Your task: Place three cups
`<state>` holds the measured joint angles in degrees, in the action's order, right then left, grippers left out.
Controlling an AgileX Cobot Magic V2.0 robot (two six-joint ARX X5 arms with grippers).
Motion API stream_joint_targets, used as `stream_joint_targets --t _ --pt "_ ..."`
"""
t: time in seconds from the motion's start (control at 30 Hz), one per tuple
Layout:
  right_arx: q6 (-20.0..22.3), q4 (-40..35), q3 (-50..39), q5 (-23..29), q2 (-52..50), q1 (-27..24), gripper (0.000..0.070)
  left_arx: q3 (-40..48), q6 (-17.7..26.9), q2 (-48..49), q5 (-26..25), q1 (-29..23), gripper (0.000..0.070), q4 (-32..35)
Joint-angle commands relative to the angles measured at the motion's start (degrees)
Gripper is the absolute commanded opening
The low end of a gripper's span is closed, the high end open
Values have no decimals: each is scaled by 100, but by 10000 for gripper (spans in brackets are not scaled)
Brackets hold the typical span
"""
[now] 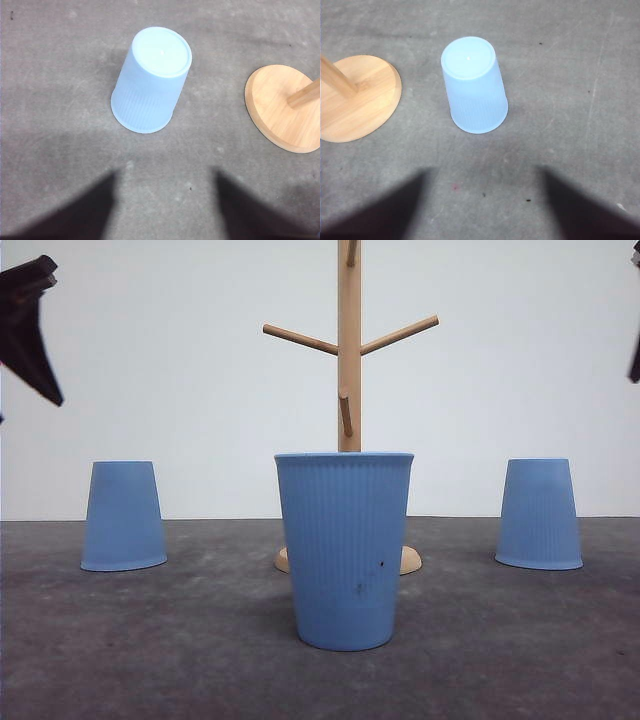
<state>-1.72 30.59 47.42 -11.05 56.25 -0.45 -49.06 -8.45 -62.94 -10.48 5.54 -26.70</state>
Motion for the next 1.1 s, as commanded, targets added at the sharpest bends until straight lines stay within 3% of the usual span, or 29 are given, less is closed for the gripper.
stream_joint_targets --t 0.0,0.2,0.4,0.77,0.87,1.07 --pt "26 -42 55 -87 22 -7 700 -103 -20 -31 -15 15 521 57" --pt "24 -22 52 -166 22 -7 700 -103 -24 -44 -15 22 524 148" --pt "22 17 52 -173 22 -7 700 -318 -18 -359 -17 109 650 507" --pt "20 37 53 -402 22 -7 700 -2027 422 -2101 46 308 655 -281" --pt "22 37 52 -400 22 -7 700 -2478 495 -2605 144 342 697 -490" --pt "22 33 53 -396 22 -7 700 -2974 549 -3355 210 358 700 -570"
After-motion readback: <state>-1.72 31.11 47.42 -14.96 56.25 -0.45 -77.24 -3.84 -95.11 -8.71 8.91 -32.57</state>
